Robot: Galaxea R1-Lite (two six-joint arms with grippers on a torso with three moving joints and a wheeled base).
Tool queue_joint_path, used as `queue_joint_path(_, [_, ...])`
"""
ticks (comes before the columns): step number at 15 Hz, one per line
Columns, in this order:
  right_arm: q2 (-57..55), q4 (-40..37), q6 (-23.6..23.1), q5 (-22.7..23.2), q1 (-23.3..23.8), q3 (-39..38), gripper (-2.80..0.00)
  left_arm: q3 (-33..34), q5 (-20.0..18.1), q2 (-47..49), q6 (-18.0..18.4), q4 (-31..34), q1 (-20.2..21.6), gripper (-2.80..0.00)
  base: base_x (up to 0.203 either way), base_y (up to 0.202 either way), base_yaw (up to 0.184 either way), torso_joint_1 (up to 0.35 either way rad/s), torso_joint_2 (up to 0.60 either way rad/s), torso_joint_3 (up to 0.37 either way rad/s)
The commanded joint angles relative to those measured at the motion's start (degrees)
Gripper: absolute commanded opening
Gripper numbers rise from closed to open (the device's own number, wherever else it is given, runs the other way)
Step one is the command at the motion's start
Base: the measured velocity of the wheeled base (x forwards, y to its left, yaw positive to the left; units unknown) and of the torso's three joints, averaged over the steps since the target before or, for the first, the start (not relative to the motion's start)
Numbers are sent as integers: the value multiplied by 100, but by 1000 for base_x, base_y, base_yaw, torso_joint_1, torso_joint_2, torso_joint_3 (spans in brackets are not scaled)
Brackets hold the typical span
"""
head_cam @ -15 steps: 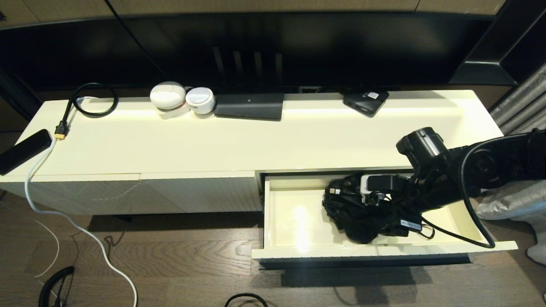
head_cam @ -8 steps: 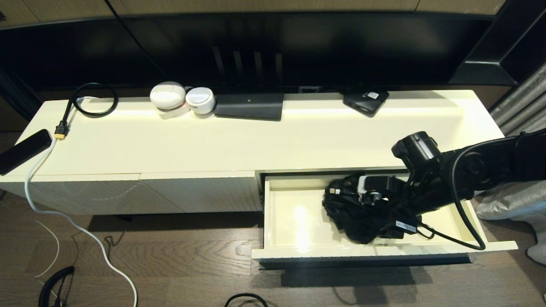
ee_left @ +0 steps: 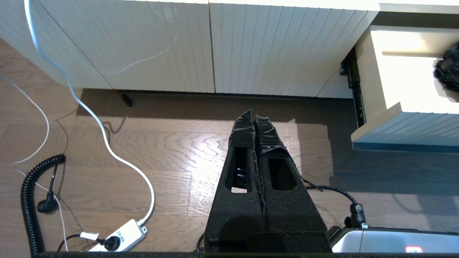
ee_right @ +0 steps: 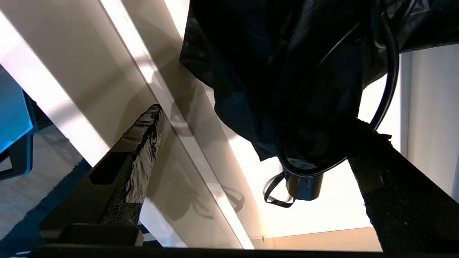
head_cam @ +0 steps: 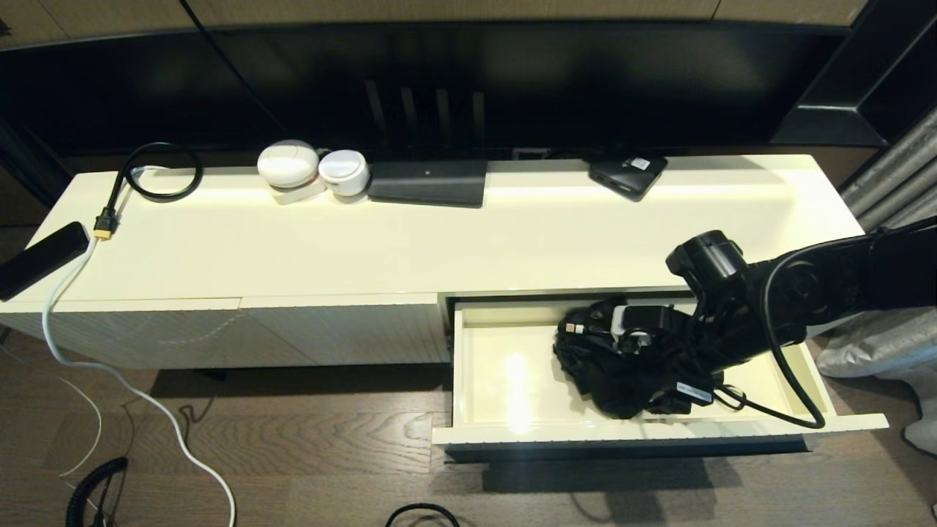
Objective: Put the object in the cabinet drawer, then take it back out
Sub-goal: Take the data cable out of the drawer and put it on the table
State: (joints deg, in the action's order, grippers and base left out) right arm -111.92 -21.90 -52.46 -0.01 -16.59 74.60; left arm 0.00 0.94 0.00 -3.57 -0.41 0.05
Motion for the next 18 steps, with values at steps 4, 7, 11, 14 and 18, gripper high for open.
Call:
queue_joint_path(4, [-111, -156, -10, 1, 7, 127, 0, 0, 3, 0, -3, -2, -3, -280, 0, 0, 0, 0, 0, 0])
queue_joint_path(7, [-212, -156, 153, 9, 7, 155, 0, 0, 3, 0, -3, -2, 4, -280, 0, 0, 0, 0, 0, 0])
queue_joint_path(11, [-322, -156, 262, 9, 7, 315, 0, 0, 3, 0, -3, -2, 2, -280, 0, 0, 0, 0, 0, 0])
queue_joint_path(14, [-323, -156, 340, 35, 7, 371, 0, 0, 3, 0, -3, -2, 3, -280, 0, 0, 0, 0, 0, 0])
queue_joint_path(18, [-217, -156, 341, 45, 7, 336, -280, 0, 3, 0, -3, -2, 4, -280, 0, 0, 0, 0, 0, 0])
